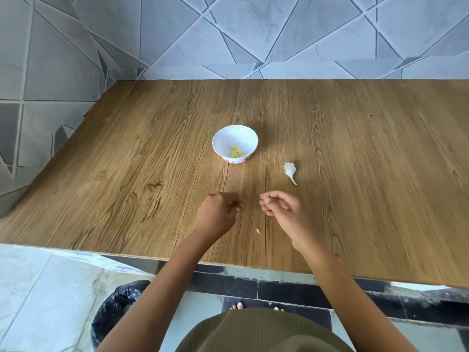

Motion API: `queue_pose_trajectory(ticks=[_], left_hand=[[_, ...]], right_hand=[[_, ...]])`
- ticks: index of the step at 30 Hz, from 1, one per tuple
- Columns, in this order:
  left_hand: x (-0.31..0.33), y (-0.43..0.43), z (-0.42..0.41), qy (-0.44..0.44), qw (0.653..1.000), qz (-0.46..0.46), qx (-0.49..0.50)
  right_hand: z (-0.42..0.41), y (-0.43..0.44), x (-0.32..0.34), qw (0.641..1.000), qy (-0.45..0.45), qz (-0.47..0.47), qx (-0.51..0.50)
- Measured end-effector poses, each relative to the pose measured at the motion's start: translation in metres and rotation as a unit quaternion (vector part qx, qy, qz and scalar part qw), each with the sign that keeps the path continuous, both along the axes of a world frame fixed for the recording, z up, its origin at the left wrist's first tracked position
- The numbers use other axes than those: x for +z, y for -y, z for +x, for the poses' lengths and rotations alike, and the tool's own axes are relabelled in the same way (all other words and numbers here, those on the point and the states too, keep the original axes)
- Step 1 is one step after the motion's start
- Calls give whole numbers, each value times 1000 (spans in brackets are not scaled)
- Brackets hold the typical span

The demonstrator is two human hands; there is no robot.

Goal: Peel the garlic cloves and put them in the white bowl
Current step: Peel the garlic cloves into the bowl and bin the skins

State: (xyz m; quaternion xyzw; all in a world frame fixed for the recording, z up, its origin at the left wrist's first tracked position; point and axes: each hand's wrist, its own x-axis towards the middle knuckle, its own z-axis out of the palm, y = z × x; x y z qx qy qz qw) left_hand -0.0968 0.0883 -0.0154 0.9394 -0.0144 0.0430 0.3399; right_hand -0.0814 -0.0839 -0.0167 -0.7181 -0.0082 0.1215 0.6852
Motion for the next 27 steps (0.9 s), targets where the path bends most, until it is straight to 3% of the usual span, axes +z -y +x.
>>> queue_pose_trajectory(ticks=[9, 13, 16, 21, 23, 24, 26, 27], left_hand=[[8, 8, -11, 42, 997, 0, -68], [12, 14, -23, -2, 981, 91, -172], [0, 15, -26, 36, 965, 180, -189], [-9, 21, -25, 94, 948, 248, -179], [-9, 23, -24, 72, 963, 202, -162], [-7, 24, -23, 56, 979, 131, -145], [2, 26, -20, 8, 995, -65, -79], [8, 27, -19, -41, 983, -177, -36]], right_hand=[[-10, 11, -2, 1000, 20, -3, -3], [-12, 15, -4, 1000, 23, -18, -3], [-14, 17, -5, 1000, 21, -16, -2], [-18, 20, -6, 1000, 26, -18, 3], [-19, 19, -4, 999, 28, -19, 7], [-19, 19, -4, 999, 27, -19, 11], [-20, 18, -3, 999, 21, -19, 22], [-20, 17, -2, 999, 22, -16, 30]])
